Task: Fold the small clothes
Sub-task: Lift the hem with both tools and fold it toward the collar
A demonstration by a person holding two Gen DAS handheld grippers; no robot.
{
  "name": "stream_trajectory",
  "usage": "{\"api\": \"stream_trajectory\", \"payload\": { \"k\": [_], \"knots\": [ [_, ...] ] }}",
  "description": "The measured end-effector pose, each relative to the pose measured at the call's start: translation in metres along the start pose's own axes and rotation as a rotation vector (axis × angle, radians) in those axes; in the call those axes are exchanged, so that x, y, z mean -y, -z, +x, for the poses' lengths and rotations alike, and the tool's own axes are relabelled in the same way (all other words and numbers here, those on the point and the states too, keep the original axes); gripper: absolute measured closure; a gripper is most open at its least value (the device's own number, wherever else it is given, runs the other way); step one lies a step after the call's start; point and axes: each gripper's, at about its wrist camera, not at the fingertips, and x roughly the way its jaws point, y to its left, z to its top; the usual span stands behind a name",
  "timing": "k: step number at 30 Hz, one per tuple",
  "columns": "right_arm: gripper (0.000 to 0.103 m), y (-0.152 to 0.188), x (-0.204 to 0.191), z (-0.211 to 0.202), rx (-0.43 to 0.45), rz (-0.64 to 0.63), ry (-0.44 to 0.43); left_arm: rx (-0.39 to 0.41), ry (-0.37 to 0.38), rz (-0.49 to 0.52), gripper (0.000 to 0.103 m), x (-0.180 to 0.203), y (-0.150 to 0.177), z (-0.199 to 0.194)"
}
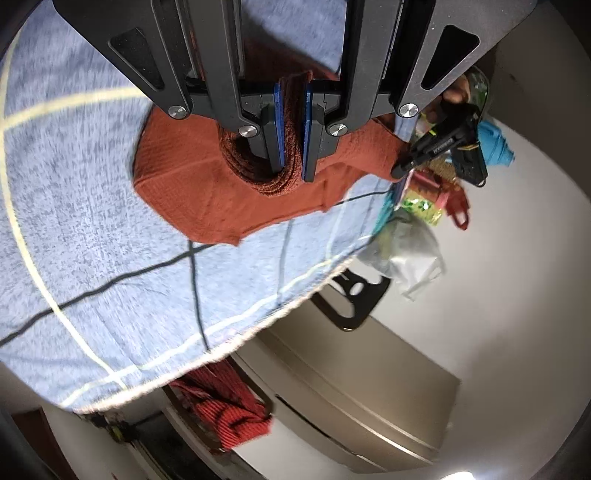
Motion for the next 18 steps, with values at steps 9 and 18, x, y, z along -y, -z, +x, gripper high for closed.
{"api": "stream_trajectory", "payload": {
  "k": [9, 18],
  "knots": [
    [0.089, -0.021, 0.048, 0.039, -0.091, 0.209, 0.018, -0.091, -0.025, -0.096, 0.092, -0.022, -0.004, 0.039],
    [0.059, -0.037, 0.045, 0.012, 0.046, 0.22, -0.018, 0.001, -0.055, -0.126, 0.073, -0.028, -0.015, 0.02]
  ]
}}
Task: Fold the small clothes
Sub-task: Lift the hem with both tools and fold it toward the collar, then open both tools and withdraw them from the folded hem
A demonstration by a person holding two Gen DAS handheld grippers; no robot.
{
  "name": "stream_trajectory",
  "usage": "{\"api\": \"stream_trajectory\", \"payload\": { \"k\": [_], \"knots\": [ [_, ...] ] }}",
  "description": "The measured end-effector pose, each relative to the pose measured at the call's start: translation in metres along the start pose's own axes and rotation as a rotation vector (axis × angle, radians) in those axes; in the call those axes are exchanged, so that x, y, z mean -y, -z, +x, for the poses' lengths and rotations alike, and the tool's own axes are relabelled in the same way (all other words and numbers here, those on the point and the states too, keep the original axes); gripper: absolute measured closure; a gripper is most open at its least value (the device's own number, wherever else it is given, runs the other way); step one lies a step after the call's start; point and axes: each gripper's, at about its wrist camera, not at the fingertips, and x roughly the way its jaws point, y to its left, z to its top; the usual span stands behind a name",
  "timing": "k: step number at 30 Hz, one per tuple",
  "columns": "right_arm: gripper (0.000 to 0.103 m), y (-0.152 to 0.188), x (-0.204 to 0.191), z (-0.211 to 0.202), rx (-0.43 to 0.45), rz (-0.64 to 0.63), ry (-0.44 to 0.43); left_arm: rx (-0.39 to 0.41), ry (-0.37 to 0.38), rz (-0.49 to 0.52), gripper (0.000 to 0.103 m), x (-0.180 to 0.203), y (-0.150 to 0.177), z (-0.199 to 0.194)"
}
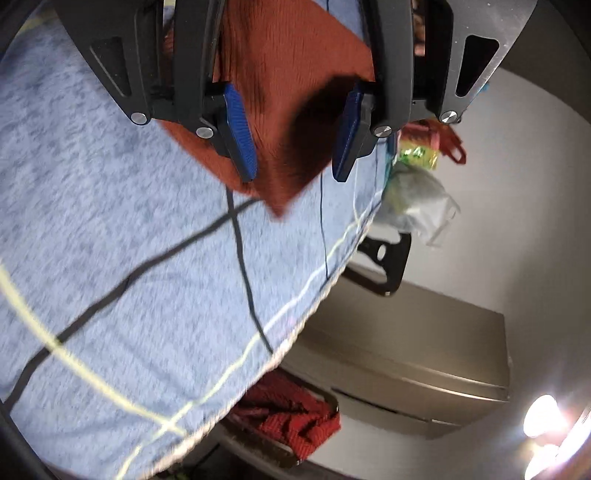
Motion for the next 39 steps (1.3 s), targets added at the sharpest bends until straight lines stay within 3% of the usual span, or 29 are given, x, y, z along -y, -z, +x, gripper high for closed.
{"api": "stream_trajectory", "payload": {
  "k": [4, 9, 15, 21, 22, 26, 30, 39],
  "knots": [
    [0.059, 0.014, -0.02, -0.006, -0.008, -0.132, 0.046, 0.019, -0.031, 0.09, 0.073, 0.01, 0.01, -0.01],
    [0.059, 0.048, -0.034, -0.016, -0.049, -0.269, 0.124, -0.025, -0.064, 0.165, 0.073, 0.012, 0.037, -0.016],
    [0.059, 0.092, -0.032, -0.033, -0.06, -0.362, 0.243, -0.056, -0.094, 0.246, 0.073, 0.014, 0.066, -0.027],
    [0.059, 0.11, -0.022, -0.035, -0.086, -0.393, 0.326, -0.056, -0.139, 0.299, 0.073, 0.019, 0.082, -0.031],
    [0.062, 0.111, -0.023, -0.033, -0.082, -0.407, 0.336, -0.053, -0.146, 0.306, 0.073, 0.02, 0.083, -0.031],
    [0.096, 0.107, -0.02, -0.035, -0.075, -0.411, 0.347, -0.043, -0.167, 0.323, 0.081, 0.024, 0.087, -0.032],
    [0.097, 0.106, -0.029, -0.045, -0.053, -0.45, 0.347, -0.033, -0.18, 0.329, 0.09, 0.025, 0.089, -0.041],
    [0.097, 0.103, -0.013, -0.039, -0.074, -0.427, 0.384, -0.022, -0.239, 0.386, 0.091, 0.028, 0.102, -0.044]
  ]
}}
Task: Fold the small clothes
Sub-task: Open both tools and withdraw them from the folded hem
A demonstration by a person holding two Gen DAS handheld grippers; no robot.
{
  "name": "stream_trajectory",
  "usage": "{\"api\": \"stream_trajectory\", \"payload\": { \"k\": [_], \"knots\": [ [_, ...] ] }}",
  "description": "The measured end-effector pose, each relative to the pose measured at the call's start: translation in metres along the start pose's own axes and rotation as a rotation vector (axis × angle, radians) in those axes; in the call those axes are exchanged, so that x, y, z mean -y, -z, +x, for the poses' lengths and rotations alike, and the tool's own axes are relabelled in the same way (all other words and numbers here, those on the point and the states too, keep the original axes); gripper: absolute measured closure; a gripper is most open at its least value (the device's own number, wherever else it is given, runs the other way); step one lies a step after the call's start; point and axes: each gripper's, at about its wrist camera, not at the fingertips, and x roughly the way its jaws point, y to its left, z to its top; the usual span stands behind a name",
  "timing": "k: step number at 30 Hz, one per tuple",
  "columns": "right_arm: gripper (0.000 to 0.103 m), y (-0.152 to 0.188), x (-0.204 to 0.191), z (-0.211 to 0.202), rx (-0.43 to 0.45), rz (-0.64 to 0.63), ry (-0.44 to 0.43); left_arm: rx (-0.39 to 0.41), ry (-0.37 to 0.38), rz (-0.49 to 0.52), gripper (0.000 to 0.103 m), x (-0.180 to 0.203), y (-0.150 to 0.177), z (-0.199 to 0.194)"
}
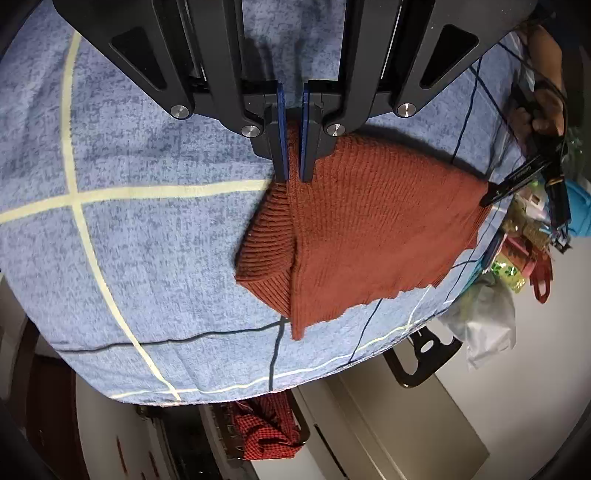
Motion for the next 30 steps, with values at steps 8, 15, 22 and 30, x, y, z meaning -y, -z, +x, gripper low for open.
{"api": "stream_trajectory", "payload": {
  "k": [8, 15, 22, 30],
  "knots": [
    [0.096, -0.005, -0.022, -0.019, 0.043, -0.083, 0.053, 0.011, -0.014, 0.03, 0.09, 0.003, 0.005, -0.008],
    [0.093, -0.014, -0.044, -0.021, 0.101, -0.15, 0.065, 0.051, -0.04, 0.055, 0.09, 0.01, -0.001, -0.025],
    [0.093, -0.007, -0.061, 0.005, 0.05, -0.182, 0.043, 0.095, -0.005, 0.089, 0.09, 0.029, -0.018, -0.029],
    [0.093, 0.009, -0.072, 0.029, -0.042, -0.258, 0.059, -0.01, 0.103, 0.175, 0.09, 0.066, -0.003, 0.007]
  ]
}}
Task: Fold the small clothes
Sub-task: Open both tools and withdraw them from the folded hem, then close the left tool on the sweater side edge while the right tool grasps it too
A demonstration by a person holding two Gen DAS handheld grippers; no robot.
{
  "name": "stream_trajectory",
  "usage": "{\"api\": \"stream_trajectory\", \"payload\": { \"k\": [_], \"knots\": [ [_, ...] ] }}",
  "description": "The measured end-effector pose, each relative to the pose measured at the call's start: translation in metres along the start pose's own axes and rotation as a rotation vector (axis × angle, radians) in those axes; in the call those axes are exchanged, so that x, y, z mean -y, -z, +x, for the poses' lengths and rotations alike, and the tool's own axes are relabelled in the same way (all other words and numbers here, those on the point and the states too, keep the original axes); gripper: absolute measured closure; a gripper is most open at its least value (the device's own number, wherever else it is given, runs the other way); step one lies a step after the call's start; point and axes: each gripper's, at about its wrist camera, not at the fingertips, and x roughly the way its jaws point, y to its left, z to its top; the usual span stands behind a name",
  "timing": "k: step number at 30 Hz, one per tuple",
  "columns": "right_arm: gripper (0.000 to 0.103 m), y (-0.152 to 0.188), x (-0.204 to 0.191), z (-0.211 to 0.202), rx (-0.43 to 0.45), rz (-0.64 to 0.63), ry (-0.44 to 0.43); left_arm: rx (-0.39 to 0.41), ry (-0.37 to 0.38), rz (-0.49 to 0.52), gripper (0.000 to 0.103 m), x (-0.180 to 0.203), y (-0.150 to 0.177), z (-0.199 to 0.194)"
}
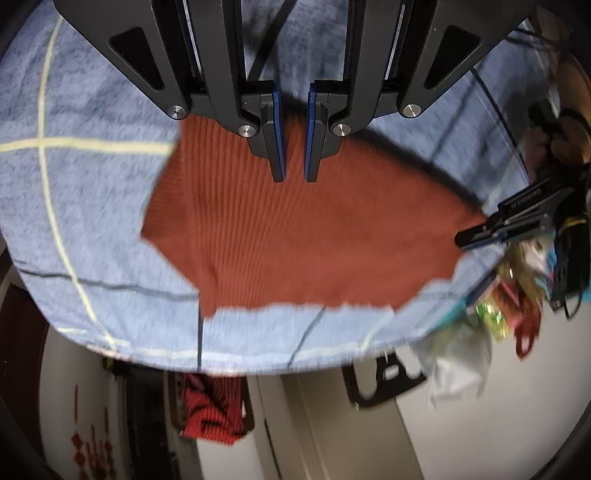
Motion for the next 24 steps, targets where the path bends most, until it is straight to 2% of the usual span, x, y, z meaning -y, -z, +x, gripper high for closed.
{"api": "stream_trajectory", "payload": {
  "k": [1, 3, 6, 9, 14, 17, 18, 20, 24],
  "knots": [
    [0.093, 0.004, -0.002, -0.003, 0.024, -0.02, 0.003, -0.013, 0.006, 0.005, 0.09, 0.003, 0.006, 0.003],
    [0.093, 0.009, -0.003, -0.006, 0.018, -0.038, 0.001, -0.006, -0.003, 0.029, 0.089, 0.008, 0.015, 0.001],
    [0.093, 0.012, -0.004, -0.009, -0.001, -0.048, 0.003, -0.017, 0.025, 0.011, 0.089, 0.009, 0.016, -0.006],
    [0.092, 0.008, -0.007, -0.014, 0.01, -0.037, 0.004, -0.01, 0.031, 0.007, 0.089, 0.012, 0.009, -0.009],
    [0.092, 0.0, -0.017, -0.011, 0.038, -0.034, -0.036, 0.038, 0.094, 0.016, 0.088, 0.033, -0.009, -0.011],
    [0.092, 0.007, -0.023, 0.004, -0.019, -0.066, -0.05, -0.003, 0.143, 0.04, 0.083, 0.048, -0.005, 0.003],
    [0.092, 0.01, -0.022, 0.003, -0.009, -0.07, -0.053, -0.029, 0.146, 0.047, 0.083, 0.053, 0.0, 0.011],
    [0.092, 0.012, -0.018, -0.002, -0.012, -0.056, -0.068, -0.005, 0.132, 0.073, 0.079, 0.057, 0.005, 0.008],
    [0.091, 0.003, -0.001, -0.017, 0.046, 0.003, -0.037, -0.029, 0.161, 0.039, 0.079, 0.051, 0.002, 0.005]
  ]
}}
